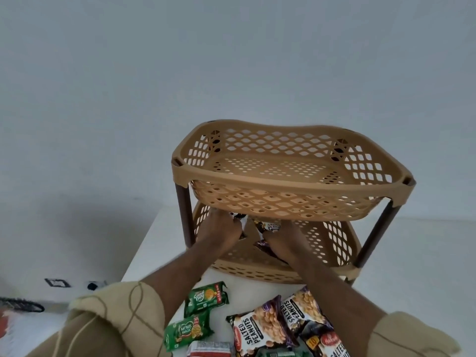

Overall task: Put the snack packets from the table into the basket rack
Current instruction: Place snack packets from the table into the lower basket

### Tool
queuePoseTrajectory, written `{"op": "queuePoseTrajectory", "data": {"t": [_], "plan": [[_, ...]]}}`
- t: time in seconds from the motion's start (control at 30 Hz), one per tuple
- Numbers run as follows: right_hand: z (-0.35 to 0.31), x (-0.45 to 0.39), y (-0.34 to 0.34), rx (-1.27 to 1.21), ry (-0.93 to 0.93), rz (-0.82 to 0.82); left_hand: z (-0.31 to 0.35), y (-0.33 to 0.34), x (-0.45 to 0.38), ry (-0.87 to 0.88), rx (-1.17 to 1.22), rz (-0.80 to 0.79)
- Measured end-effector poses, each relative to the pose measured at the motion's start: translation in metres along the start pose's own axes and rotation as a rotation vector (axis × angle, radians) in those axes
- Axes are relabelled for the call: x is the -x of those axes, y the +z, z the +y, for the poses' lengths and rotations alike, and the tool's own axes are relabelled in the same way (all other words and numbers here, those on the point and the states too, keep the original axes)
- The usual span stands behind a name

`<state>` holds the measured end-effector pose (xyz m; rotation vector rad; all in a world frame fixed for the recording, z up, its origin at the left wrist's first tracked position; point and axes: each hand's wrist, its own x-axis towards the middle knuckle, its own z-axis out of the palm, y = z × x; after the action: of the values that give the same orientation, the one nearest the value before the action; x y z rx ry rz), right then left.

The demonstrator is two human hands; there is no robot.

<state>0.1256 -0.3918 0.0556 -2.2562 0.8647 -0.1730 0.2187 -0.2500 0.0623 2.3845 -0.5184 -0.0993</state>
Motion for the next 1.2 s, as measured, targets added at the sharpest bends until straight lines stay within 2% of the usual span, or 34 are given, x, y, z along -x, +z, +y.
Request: {"op": "queuePoseTrajectory", "data": {"t": [0.13, 0.23, 0.33, 0.37, 0.43, 0.5, 0.53, 0.63, 0.77, 0.93, 1.07, 1.2], "plan": [[-0.005, -0.005, 0.017, 0.043, 0.007, -0.035, -0.016, 0.013, -0.017, -0.057, -0.065, -0.13], [-0.005, -0.01, 0.028, -0.018, -0.08, -0.176, -0.027, 0.018, -0.021, -0.162, -0.058, -0.3], [-0.004, -0.012, 0.028, 0.096, -0.169, -0.212, -0.028, 0.019, -0.026, -0.202, -0.108, -0.41], [-0.003, -0.012, 0.027, 0.136, -0.189, -0.183, -0.027, 0.018, -0.027, -0.185, -0.158, -0.407], [-0.001, -0.013, 0.026, 0.173, -0.211, -0.105, -0.024, 0.015, -0.026, -0.067, -0.286, -0.292], [-0.002, -0.015, 0.025, 0.194, -0.224, -0.081, -0.022, 0.013, -0.024, 0.086, -0.288, -0.167], [-0.003, -0.015, 0.025, 0.192, -0.238, -0.116, -0.023, 0.012, -0.024, 0.116, -0.263, -0.169], [-0.004, -0.018, 0.028, 0.181, -0.27, -0.29, -0.023, 0.014, -0.021, 0.036, -0.342, -0.385], [-0.002, -0.025, 0.032, 0.159, -0.214, -0.357, -0.022, 0.015, -0.024, -0.043, -0.403, -0.511], [0.002, -0.029, 0.041, 0.231, -0.211, -0.319, -0.024, 0.021, -0.025, -0.063, -0.436, -0.446], [0.001, -0.027, 0.044, 0.248, -0.123, -0.308, -0.024, 0.023, -0.022, -0.03, -0.416, -0.392], [-0.002, -0.017, 0.037, 0.272, -0.162, -0.346, -0.026, 0.02, -0.015, -0.003, -0.299, -0.288]]}}
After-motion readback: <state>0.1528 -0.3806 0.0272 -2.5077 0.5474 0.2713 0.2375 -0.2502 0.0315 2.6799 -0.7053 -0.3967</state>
